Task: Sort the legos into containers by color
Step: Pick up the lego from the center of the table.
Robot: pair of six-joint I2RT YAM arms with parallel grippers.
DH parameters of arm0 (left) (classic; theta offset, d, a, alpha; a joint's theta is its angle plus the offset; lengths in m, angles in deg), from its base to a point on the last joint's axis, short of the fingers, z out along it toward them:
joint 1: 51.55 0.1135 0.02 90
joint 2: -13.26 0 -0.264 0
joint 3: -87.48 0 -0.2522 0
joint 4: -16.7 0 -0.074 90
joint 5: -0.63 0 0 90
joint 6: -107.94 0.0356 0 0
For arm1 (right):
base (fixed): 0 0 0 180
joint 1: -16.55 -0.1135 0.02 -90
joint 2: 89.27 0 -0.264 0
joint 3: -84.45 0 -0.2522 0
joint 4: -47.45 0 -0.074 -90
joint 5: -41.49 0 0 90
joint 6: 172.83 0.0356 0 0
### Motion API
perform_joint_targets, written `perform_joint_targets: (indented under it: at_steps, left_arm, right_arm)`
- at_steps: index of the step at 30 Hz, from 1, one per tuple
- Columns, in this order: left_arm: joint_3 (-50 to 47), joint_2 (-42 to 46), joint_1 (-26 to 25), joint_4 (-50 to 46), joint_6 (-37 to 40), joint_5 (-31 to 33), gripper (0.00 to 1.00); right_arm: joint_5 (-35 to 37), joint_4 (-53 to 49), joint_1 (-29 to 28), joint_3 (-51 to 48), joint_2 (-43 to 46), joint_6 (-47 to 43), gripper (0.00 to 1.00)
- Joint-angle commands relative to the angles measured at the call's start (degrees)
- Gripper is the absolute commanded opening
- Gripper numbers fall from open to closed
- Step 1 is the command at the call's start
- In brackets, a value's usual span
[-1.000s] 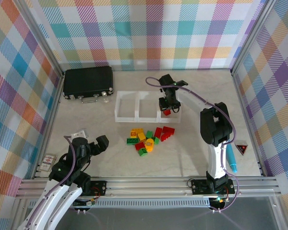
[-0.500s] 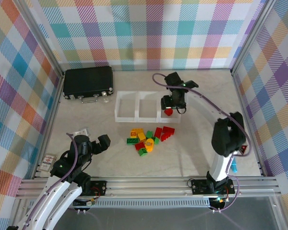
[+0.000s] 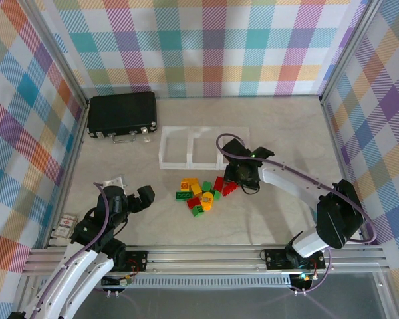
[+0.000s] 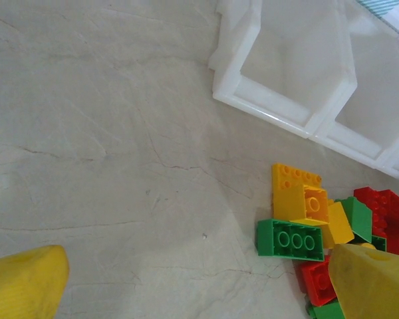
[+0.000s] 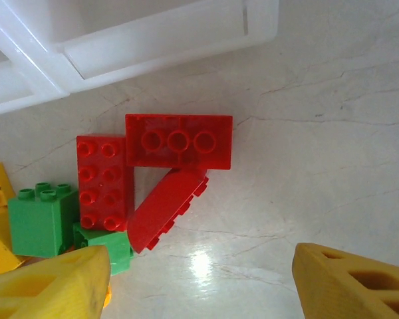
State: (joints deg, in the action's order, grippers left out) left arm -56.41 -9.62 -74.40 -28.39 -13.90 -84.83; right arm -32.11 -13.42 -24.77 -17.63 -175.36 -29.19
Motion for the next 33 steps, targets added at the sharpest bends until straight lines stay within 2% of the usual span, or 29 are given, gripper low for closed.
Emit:
perform_joint_targets:
  at_steps: [1, 6, 15, 33]
  left_arm:
    - [0.6, 0.2, -0.5, 0.8, 1.4, -1.1, 1.0]
    - [0.4, 0.7, -0.5, 0.6, 1.3, -0.7, 1.0]
    - [0.0, 1.3, -0.5, 0.3, 1.5, -0.3, 1.0]
    - [0.0, 2.5, -0.5, -0.2, 1.1, 1.9, 1.0]
  right_arm:
    - [3.3, 2.0, -0.8, -1.5, 0.3, 9.5, 0.73]
    - [4.0, 5.0, -1.5, -3.8, -0.2, 12.5, 0.72]
    - [2.3, 9.2, -3.1, -4.7, -4.1, 12.6, 0.66]
    - [0.8, 10.8, -4.1, -3.3, -10.5, 12.9, 0.55]
